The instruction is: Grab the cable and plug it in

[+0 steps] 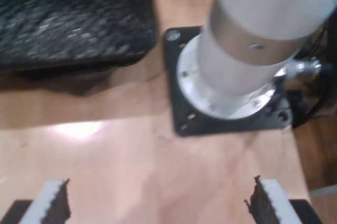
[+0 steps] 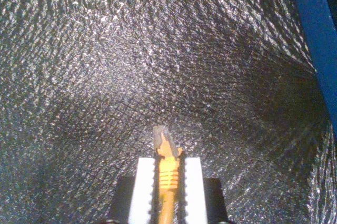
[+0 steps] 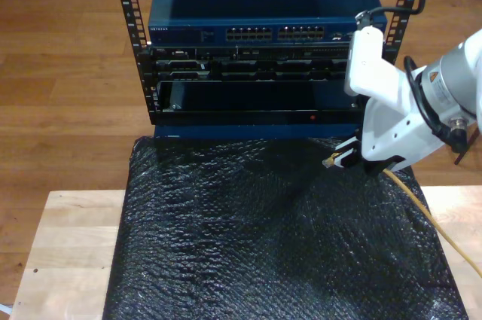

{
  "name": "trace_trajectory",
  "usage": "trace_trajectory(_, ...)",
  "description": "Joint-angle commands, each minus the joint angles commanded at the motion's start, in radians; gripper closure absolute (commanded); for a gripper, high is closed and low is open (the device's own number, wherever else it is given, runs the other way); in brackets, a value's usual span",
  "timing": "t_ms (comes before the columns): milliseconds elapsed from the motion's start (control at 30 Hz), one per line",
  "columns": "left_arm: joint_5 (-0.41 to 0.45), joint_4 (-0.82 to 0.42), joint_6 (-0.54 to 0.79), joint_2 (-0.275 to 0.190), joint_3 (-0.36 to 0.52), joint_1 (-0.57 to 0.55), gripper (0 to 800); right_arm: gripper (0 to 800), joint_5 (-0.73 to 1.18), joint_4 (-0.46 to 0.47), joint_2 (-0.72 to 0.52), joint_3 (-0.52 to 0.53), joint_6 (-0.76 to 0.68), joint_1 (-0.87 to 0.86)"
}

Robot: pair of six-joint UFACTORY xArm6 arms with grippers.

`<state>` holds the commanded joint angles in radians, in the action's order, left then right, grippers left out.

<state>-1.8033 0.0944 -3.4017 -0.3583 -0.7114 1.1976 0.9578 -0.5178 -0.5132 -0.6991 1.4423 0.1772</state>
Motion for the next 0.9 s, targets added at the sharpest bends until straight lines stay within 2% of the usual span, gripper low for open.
trace_trajectory(100, 0.006, -0.025, 0.028, -0.026, 0.057, 0.012, 1, 799, 0.000, 0.002, 0.000, 0.000, 0.000, -0.002)
trace_trajectory(300, 0.094, -0.055, 0.066, -0.078, 0.161, 0.028, 1, 799, 0.000, 0.000, 0.000, 0.012, 0.000, -0.012)
trace_trajectory(500, 0.195, -0.092, 0.101, -0.083, 0.269, 0.104, 1, 799, 0.000, 0.002, -0.002, 0.026, 0.000, -0.020)
trace_trajectory(700, 0.252, -0.129, 0.110, -0.086, 0.324, 0.123, 1, 799, 0.000, 0.002, 0.000, 0.028, 0.000, -0.020)
trace_trajectory(900, 0.322, -0.135, 0.137, -0.123, 0.384, 0.123, 1, 799, 0.000, 0.000, 0.002, 0.028, 0.000, -0.015)
